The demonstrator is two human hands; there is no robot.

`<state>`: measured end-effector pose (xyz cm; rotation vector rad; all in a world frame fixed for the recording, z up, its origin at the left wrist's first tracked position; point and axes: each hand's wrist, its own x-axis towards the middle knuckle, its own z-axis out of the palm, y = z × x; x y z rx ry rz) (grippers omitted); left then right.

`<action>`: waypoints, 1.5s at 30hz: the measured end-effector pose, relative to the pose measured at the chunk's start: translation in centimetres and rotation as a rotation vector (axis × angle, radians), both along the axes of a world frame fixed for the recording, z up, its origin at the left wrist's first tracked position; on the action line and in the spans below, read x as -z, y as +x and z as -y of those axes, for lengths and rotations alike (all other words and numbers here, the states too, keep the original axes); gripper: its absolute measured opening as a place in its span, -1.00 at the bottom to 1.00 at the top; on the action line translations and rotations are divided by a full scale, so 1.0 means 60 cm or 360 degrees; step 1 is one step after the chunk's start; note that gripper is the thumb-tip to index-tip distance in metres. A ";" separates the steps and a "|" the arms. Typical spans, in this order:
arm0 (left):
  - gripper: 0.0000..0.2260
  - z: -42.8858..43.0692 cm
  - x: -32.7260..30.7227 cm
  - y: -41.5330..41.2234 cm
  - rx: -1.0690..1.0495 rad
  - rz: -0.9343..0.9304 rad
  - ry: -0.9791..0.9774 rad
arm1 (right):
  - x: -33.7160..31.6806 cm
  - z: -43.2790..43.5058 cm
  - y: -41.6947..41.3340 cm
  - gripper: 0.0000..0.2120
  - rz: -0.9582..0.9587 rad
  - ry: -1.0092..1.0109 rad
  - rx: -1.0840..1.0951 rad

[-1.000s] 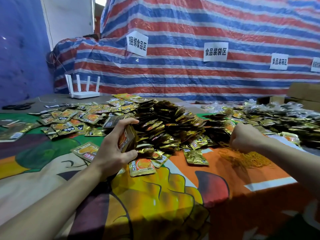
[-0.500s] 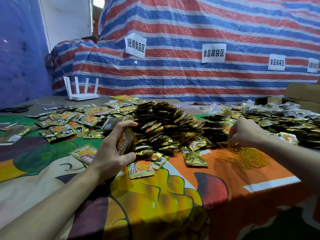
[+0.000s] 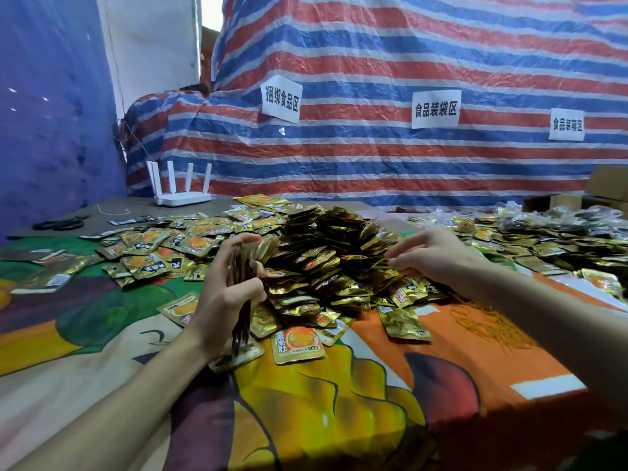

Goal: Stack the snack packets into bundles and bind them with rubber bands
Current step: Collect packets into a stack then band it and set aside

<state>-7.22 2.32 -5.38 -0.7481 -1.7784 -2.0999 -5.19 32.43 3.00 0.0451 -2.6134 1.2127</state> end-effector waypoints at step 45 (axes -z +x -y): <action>-0.46 0.132 -0.016 -0.023 0.1104 0.0910 0.0425 | 0.121 0.359 -0.096 -0.87 -0.0536 -0.0018 -0.0504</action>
